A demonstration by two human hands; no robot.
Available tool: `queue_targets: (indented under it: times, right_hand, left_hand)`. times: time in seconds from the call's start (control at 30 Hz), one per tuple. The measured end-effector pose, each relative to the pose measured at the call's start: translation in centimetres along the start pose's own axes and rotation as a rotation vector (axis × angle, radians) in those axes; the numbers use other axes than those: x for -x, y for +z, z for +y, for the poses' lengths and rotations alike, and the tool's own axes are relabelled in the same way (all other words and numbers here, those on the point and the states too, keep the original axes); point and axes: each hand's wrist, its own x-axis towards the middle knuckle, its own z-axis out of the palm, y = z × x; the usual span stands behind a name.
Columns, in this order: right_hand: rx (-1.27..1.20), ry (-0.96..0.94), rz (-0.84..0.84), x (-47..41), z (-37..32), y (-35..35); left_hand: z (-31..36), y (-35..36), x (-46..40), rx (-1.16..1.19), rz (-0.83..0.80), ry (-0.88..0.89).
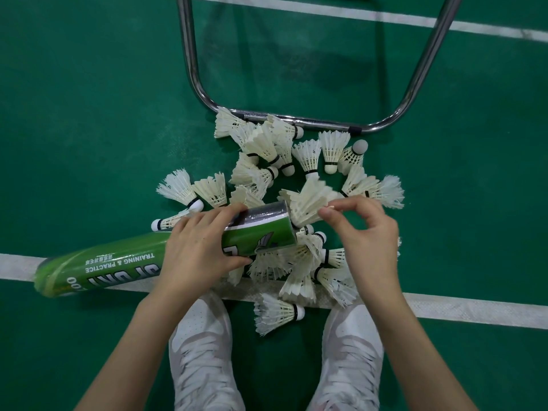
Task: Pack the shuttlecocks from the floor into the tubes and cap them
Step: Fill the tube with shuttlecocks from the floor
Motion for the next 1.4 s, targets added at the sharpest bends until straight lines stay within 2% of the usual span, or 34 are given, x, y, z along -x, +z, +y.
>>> queue_targets:
  times: [0.1, 0.47, 0.73, 0.83, 1.03, 1.4]
  right_hand:
    - [-0.072, 0.094, -0.021, 0.5, 0.3, 0.8]
    - [-0.323, 0.225, -0.039, 1.6, 1.2, 1.9]
    - [-0.383, 0.289, -0.197, 2.6, 2.0, 2.4]
    - [-0.316, 0.269, -0.232, 2.8, 2.2, 3.1]
    - [-0.046, 0.137, -0.191, 3.5, 2.6, 3.7]
    - [-0.015, 0.13, -0.219, 3.0, 2.4, 3.2]
  left_hand:
    - [0.3, -0.2, 0.0, 0.016, 0.001, -0.002]
    - [0.7, -0.3, -0.1, 0.017, -0.007, 0.002]
    - [0.8, -0.1, 0.2, -0.016, 0.013, 0.035]
    - [0.8, 0.1, 0.2, -0.019, 0.026, 0.048]
    - [0.9, 0.2, 0.0, -0.019, 0.055, 0.067]
    - [1.0, 0.1, 0.4, -0.003, 0.05, 0.081]
